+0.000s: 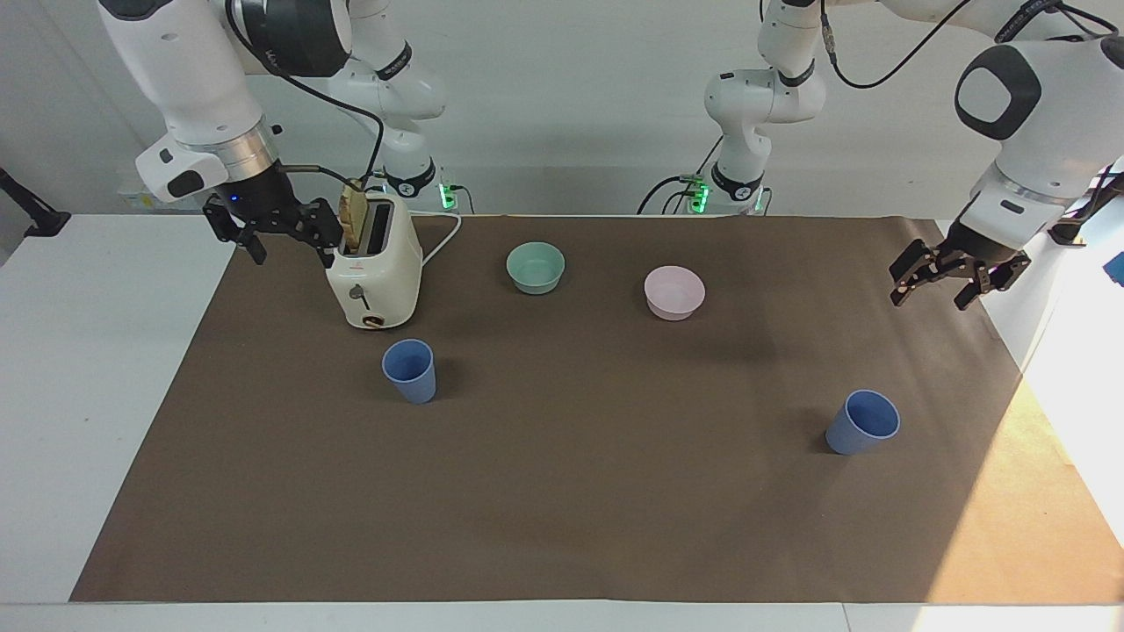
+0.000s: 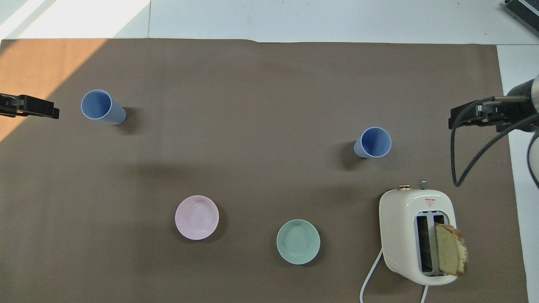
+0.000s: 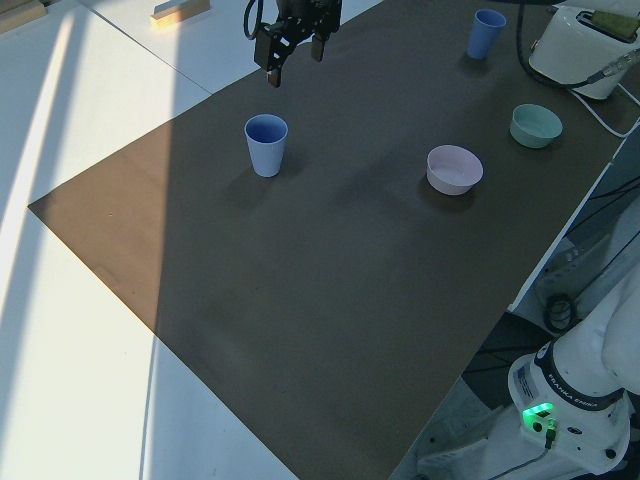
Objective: Stack blue cups with both arms
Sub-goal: 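Reach the left gripper to the nearby blue cup and grasp it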
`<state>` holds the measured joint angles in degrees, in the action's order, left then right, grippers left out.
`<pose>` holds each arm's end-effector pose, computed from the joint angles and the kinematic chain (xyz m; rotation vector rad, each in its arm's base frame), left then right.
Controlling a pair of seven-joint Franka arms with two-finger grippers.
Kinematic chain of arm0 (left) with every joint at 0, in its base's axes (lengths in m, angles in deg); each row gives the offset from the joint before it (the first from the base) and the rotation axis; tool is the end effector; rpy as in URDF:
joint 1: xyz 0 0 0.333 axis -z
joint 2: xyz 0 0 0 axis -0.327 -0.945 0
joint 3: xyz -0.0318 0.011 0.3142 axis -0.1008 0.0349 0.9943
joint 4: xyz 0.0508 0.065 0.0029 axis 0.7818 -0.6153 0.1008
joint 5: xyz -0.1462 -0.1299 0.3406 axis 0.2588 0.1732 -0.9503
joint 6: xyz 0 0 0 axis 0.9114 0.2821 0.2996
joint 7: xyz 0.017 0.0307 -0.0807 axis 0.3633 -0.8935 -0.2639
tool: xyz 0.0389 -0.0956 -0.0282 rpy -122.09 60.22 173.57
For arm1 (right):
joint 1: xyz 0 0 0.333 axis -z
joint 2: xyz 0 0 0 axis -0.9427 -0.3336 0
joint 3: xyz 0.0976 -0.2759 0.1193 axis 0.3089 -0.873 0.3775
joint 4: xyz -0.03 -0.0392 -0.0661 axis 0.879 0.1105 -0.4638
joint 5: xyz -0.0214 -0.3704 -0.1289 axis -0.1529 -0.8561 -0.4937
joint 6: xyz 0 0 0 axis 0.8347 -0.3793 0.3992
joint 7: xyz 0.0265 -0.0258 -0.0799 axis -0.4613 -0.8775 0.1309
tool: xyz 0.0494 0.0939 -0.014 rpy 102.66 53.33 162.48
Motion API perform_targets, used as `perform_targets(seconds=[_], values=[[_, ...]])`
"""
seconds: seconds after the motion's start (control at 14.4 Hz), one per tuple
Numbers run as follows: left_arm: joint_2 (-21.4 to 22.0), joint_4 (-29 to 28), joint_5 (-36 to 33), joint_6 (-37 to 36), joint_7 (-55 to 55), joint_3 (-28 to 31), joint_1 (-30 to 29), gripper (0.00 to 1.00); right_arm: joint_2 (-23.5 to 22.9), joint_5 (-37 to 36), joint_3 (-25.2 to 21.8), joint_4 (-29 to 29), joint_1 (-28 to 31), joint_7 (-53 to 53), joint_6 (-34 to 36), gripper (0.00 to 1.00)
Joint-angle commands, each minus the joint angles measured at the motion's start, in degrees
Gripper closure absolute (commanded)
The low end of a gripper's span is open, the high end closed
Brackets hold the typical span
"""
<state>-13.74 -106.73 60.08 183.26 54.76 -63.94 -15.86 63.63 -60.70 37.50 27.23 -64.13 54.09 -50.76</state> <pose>0.6123 0.0297 0.5578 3.0802 -0.1648 0.1505 0.5799 0.0058 0.6162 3.1296 -0.1257 0.0302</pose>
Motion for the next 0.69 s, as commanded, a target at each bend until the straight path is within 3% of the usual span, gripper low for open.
perform_targets(seconds=[0.0, 0.28, 0.62], values=[[-2.0, -1.0, -0.8, 4.0, 0.5, -0.5, -0.9, 0.0, 1.1, 1.1, 0.3, 1.3, 0.6, -0.1, -0.2, 0.0], [-5.6, -2.9, -0.6, 8.8, 2.7, -0.5, -2.1, 0.05, 1.1, 1.1, 0.3, 1.3, 0.5, -0.1, -0.2, 0.0], [-8.3, -8.2, -0.2, 18.5, 3.4, -0.5, -2.3, 0.32, 1.1, 1.1, 0.3, 1.2, 0.6, 0.0, 0.0, 0.0]])
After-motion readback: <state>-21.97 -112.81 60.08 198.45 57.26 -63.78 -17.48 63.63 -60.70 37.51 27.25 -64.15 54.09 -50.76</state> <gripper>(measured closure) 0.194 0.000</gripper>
